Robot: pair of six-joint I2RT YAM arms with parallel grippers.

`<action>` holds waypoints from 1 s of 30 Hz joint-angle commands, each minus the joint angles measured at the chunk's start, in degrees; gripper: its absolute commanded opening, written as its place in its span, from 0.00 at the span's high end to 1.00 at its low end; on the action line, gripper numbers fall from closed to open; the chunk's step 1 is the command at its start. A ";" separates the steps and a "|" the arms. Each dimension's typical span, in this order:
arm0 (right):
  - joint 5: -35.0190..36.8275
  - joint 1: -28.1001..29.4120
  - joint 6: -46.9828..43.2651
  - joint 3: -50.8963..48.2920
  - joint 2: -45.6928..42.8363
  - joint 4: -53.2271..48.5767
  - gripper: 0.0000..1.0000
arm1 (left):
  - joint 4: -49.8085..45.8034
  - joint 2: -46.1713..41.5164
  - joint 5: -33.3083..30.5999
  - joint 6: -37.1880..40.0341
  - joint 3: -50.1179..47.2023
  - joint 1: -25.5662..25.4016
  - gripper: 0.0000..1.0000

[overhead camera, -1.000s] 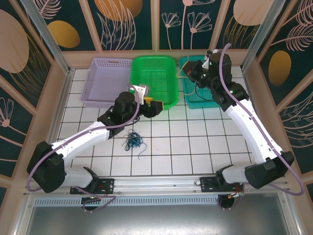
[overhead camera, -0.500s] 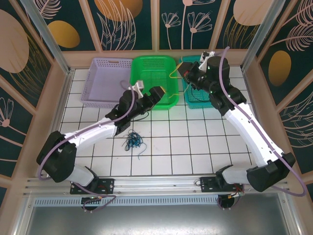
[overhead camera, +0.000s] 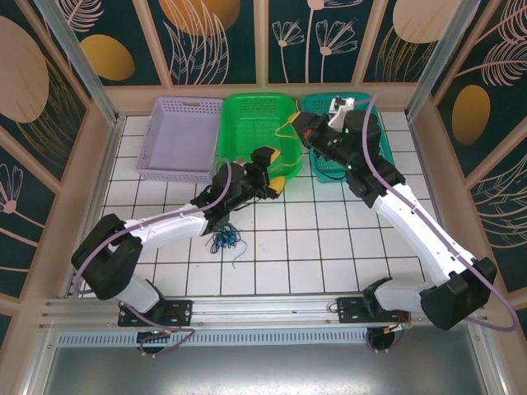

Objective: Untangle the cables

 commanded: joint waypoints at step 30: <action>-2.29 -2.92 -2.89 -1.41 -1.52 -10.81 0.62 | -31.97 -18.81 -16.80 26.53 10.49 25.87 1.00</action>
